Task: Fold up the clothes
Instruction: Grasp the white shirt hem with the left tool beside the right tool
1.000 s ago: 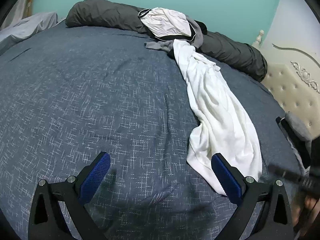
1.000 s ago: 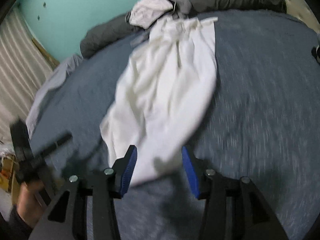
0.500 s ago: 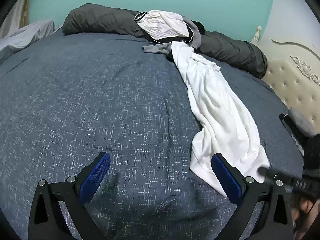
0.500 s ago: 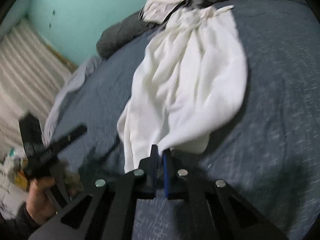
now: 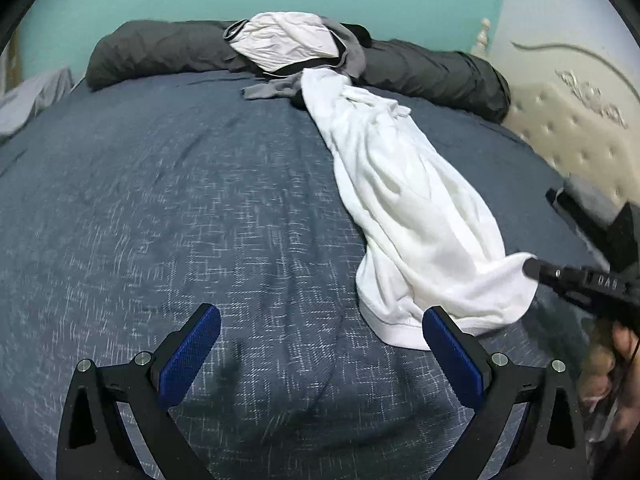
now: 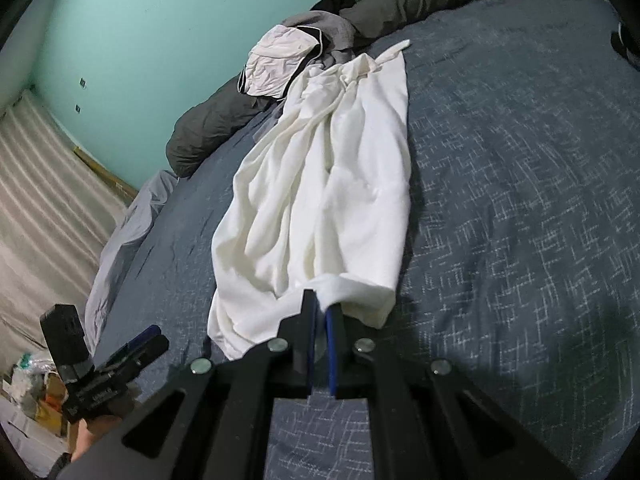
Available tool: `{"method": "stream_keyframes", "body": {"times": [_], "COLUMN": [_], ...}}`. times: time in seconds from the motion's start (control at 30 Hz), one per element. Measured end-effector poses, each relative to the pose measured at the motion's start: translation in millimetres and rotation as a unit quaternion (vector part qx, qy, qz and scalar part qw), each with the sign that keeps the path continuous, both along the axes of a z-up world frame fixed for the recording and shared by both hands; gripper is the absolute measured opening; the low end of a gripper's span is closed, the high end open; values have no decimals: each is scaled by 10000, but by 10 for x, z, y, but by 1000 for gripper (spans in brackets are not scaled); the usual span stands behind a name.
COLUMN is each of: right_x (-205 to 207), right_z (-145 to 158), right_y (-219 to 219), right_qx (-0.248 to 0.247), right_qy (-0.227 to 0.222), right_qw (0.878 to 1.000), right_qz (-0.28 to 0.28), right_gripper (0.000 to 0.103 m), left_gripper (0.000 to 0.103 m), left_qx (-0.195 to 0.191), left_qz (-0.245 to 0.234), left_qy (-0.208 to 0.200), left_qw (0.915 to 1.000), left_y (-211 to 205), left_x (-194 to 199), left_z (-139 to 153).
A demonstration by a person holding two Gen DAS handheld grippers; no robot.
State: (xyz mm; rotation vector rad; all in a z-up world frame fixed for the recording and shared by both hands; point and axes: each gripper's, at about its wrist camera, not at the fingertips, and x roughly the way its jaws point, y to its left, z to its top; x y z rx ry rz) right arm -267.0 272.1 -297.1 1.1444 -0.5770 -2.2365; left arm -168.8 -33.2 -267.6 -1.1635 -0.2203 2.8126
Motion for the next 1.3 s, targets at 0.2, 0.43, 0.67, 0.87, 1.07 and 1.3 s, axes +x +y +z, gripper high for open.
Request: {"method": "stream_keyframes", "body": {"times": [0.2, 0.43, 0.67, 0.87, 1.07, 1.3], "right_x": [-28, -29, -44, -77, -107, 24], "right_z": [1, -25, -36, -107, -120, 3], "right_y": [35, -5, 16, 17, 86, 44], "right_qx": [-68, -104, -126, -89, 172, 530], "right_qy": [-64, -123, -156, -248, -310, -239], "right_qw": [9999, 9998, 9998, 9997, 9991, 9981], "right_qz": [45, 107, 44, 11, -233, -227], "right_gripper": [4, 4, 4, 4, 10, 34], "left_gripper": [103, 91, 58, 15, 7, 7], "left_qx": [31, 46, 129, 44, 189, 332], "left_qz": [-28, -355, -624, -962, -1079, -986], "left_qy": [-163, -248, -419, -480, -457, -331], "left_qw": [9999, 9991, 9971, 9942, 9929, 9940], "left_y": [38, 172, 260, 385, 397, 330], "left_x": [-95, -135, -219, -272, -309, -312], "left_z": [-57, -93, -165, -198, -203, -118]}}
